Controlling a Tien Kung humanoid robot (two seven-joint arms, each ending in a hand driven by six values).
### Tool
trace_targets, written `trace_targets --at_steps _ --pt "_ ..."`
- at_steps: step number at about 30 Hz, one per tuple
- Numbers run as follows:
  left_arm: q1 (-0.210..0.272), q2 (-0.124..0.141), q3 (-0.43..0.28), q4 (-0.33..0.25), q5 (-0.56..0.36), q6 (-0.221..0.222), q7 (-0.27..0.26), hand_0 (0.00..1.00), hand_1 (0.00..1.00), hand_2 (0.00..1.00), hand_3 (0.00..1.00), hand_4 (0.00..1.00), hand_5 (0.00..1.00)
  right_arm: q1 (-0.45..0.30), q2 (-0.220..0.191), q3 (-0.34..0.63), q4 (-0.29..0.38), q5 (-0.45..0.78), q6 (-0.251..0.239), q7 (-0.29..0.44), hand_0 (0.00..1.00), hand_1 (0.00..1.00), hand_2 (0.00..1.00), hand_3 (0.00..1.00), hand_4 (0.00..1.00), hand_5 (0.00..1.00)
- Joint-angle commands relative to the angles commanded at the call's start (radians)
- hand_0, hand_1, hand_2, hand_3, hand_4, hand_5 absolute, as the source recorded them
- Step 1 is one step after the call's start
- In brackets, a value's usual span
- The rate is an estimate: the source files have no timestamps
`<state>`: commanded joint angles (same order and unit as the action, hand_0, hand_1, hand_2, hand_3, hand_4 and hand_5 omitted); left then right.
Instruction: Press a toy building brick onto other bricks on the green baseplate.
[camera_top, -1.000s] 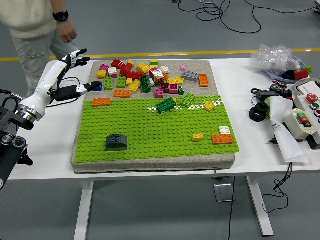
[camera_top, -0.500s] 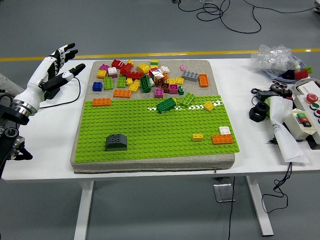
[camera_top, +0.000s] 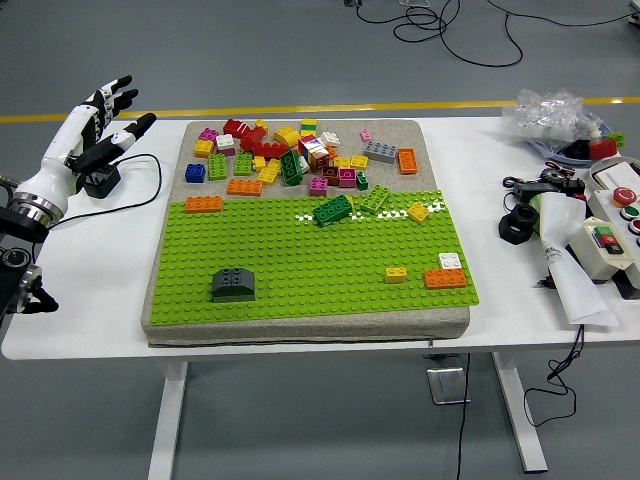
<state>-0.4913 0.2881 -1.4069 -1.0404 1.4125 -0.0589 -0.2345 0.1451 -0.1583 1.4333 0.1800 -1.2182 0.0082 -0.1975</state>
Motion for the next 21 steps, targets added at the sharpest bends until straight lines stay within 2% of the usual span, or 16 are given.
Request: trace_targets --at_steps 9,10,21 --pt "0.018 -0.002 -0.018 -0.02 0.011 0.014 0.008 0.998 0.974 0.967 0.998 0.876 0.721 -0.003 0.003 0.013 0.0 -0.033 -0.029 -0.009 0.788 0.724 0.759 0.765 0.998 0.693" --pt "0.021 -0.002 -0.019 -0.022 0.014 0.016 0.009 0.998 0.975 0.964 0.998 0.867 0.725 -0.003 0.003 0.014 0.0 -0.037 -0.031 -0.01 0.795 0.752 0.774 0.768 0.998 0.693" --pt "0.051 -0.002 -0.043 -0.053 0.054 0.025 0.016 0.998 0.978 0.969 0.998 0.858 0.732 -0.009 0.012 0.016 0.0 -0.066 -0.052 -0.021 0.795 0.755 0.775 0.766 0.998 0.697"
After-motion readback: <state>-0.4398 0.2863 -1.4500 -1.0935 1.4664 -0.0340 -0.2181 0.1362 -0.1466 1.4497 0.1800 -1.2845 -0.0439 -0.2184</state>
